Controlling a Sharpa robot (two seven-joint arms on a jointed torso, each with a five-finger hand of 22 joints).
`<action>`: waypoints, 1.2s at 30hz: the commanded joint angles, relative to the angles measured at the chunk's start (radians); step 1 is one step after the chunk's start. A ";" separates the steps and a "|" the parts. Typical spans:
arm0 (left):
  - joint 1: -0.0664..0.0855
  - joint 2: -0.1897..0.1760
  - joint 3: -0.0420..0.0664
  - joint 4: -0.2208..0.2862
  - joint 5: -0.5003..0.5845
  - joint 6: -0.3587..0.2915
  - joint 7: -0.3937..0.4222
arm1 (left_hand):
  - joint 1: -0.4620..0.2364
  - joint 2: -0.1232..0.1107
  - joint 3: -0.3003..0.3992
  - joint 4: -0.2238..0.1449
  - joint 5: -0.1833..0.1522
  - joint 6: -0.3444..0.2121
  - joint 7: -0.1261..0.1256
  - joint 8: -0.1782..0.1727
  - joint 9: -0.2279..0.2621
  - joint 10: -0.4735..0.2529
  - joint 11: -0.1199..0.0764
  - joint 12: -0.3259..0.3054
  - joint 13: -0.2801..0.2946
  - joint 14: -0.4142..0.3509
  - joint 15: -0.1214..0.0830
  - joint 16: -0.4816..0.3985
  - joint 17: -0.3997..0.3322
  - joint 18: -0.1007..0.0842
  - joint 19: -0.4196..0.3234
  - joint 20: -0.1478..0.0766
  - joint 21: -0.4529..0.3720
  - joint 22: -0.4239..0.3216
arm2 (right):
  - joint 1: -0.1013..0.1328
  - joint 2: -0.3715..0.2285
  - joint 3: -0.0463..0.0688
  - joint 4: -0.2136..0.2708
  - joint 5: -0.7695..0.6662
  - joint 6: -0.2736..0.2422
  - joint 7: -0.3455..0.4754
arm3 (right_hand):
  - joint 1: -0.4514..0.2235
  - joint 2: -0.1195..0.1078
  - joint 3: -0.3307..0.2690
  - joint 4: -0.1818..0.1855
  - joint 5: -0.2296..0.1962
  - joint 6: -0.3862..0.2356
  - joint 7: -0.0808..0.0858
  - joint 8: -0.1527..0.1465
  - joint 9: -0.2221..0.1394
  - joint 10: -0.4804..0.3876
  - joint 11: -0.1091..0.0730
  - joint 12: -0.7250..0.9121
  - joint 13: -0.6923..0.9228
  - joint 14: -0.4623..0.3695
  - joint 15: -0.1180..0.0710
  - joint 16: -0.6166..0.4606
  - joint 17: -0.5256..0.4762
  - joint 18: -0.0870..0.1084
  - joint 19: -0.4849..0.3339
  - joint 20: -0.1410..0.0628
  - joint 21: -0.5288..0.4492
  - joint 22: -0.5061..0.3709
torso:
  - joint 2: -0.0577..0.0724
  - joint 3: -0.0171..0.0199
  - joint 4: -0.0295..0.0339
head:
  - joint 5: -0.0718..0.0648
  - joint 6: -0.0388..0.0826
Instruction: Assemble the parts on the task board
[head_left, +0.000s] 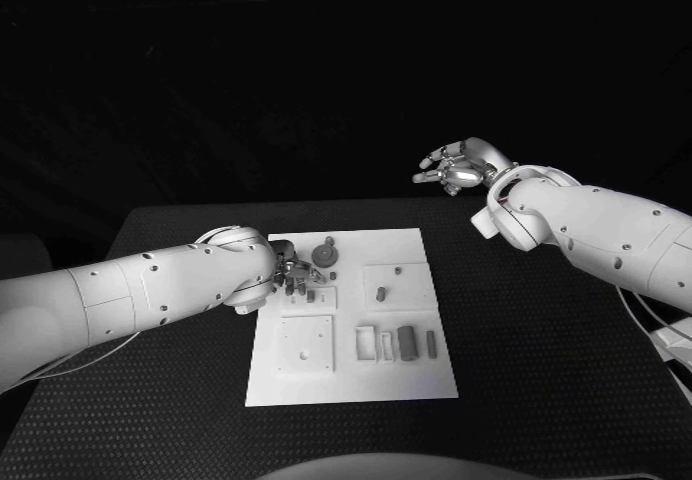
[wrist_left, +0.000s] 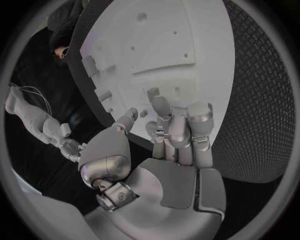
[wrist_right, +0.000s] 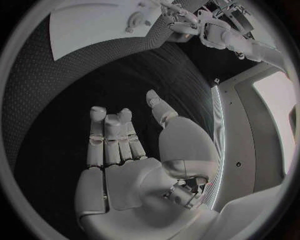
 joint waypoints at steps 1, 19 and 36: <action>0.000 -0.001 0.005 0.004 0.019 -0.012 0.018 | 0.001 0.011 -0.008 -0.002 -0.003 -0.004 -0.001 -0.002 0.003 -0.006 -0.002 0.003 0.002 -0.007 -0.001 0.006 -0.001 0.113 0.036 -0.044 -0.004 0.002 | 0.000 -0.001 0.001 0.000 -0.003 0.011 0.004 | -0.001 0.010 -0.005 0.002 0.001 -0.004 0.010 -0.004 0.001 -0.007 0.003 0.007 -0.001 -0.007 -0.002 0.004 -0.001 0.044 -0.001 0.005 -0.005 0.001 | 0.000 0.0010 -0.0001 | 0.001 0.000; 0.002 -0.005 0.025 -0.017 0.042 -0.022 0.050 | 0.026 0.050 -0.030 -0.040 -0.002 -0.009 0.000 -0.007 0.007 -0.011 0.000 0.001 0.000 -0.010 0.000 0.006 -0.006 0.114 0.031 -0.041 -0.004 0.005 | -0.001 -0.002 0.001 -0.003 -0.003 0.014 0.003 | -0.001 0.011 -0.006 0.002 0.001 -0.004 0.010 -0.005 0.001 -0.007 0.003 0.008 -0.003 -0.007 -0.002 0.004 -0.002 0.044 -0.001 0.005 -0.005 0.001 | 0.000 0.0004 -0.0002 | 0.000 0.010; 0.130 0.025 0.062 -0.198 0.108 0.039 0.100 | 0.094 0.055 -0.030 -0.115 0.034 -0.109 0.028 -0.067 -0.010 -0.050 0.022 -0.013 -0.011 -0.013 0.018 -0.020 -0.031 0.120 0.016 -0.036 -0.026 -0.004 | -0.001 0.003 0.001 -0.017 -0.003 0.013 0.004 | -0.002 0.011 -0.007 0.002 0.001 -0.003 0.010 -0.005 0.002 -0.007 0.003 0.009 -0.004 -0.007 -0.002 0.005 -0.002 0.044 -0.001 0.005 -0.005 0.001 | 0.000 0.0023 -0.0009 | 0.009 0.049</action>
